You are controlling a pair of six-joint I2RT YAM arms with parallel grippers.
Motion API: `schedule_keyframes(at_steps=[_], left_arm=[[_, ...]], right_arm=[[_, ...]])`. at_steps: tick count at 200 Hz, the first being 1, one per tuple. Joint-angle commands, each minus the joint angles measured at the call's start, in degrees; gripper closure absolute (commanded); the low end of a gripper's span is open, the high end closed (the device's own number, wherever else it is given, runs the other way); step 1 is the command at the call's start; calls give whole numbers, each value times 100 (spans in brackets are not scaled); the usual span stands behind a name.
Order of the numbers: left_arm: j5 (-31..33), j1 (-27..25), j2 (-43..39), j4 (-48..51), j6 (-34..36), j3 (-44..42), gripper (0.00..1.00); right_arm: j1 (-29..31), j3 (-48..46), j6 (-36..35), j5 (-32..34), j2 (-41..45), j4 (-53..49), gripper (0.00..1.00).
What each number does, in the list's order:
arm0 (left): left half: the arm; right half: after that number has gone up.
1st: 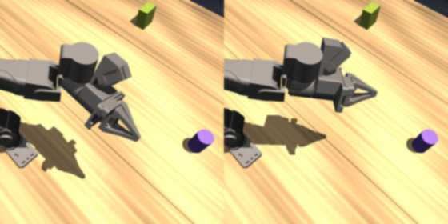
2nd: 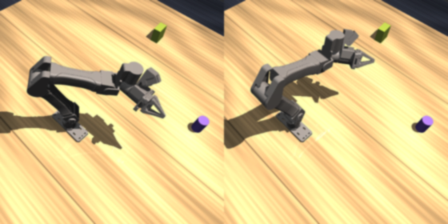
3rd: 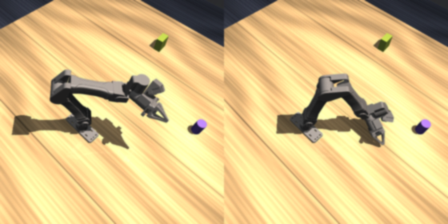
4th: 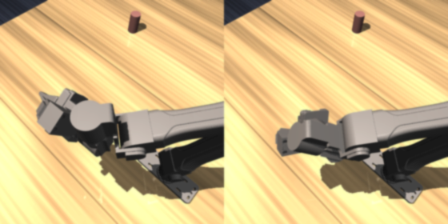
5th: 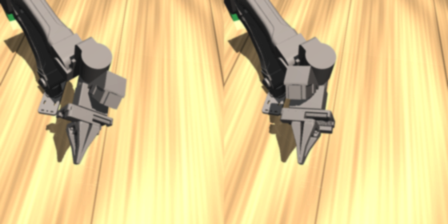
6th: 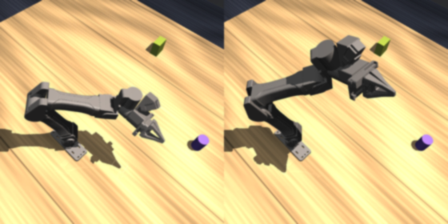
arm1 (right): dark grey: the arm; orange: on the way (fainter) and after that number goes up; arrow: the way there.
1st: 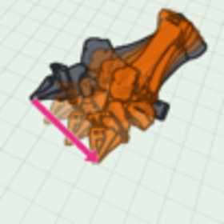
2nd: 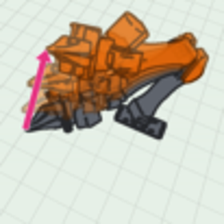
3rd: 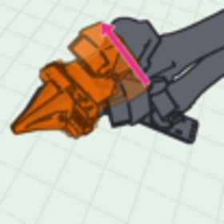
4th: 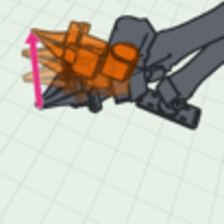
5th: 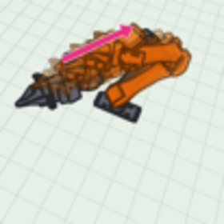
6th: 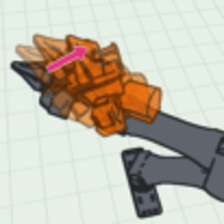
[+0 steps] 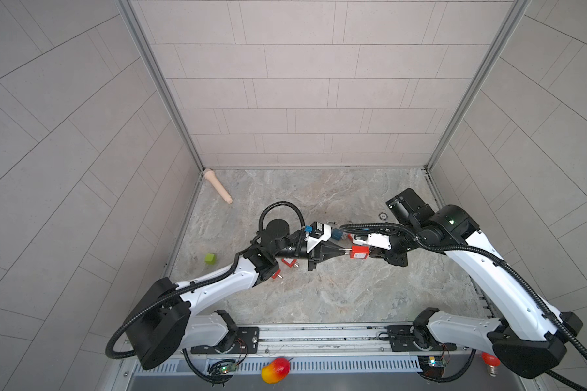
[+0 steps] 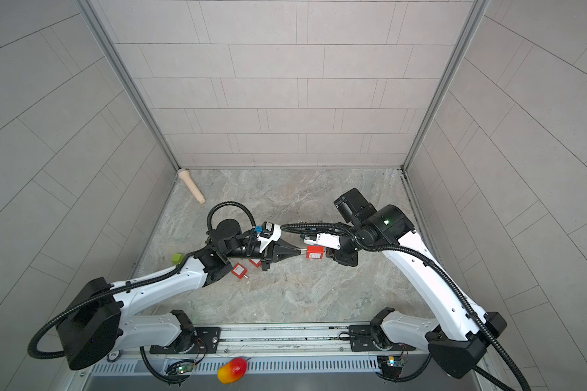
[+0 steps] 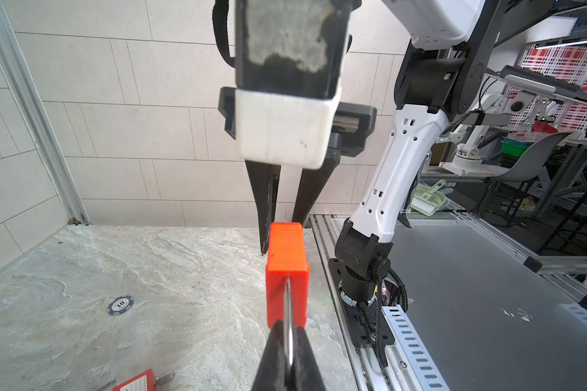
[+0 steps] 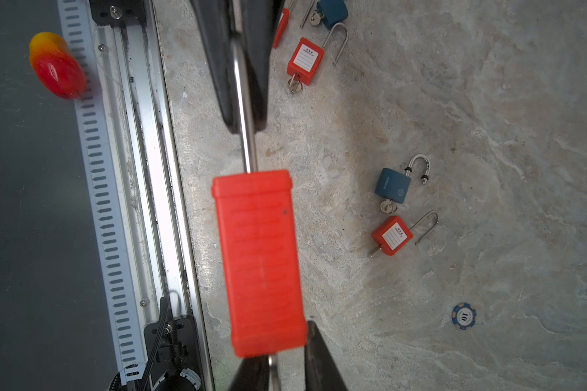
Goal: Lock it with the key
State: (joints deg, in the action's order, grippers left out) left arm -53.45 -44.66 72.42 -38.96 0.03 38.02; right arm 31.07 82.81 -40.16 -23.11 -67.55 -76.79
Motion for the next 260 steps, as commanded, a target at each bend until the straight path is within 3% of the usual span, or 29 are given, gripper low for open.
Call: schedule_keyframes(at_steps=[1, 132, 201, 260], left_arm=[[-68, -42, -56, -61, 110, 197, 100], [38, -51, -75, 116, 225, 162, 100], [143, -51, -243, 213, 423, 97, 100], [267, -51, -618, 860, 922, -2, 100]], right_arm=[[0, -69, -110, -58, 92, -81, 81], [0, -626, -334, 154, 453, 505, 96], [-13, -726, -530, 203, 514, 272, 100], [-444, -1121, -724, 86, 696, 177, 100]])
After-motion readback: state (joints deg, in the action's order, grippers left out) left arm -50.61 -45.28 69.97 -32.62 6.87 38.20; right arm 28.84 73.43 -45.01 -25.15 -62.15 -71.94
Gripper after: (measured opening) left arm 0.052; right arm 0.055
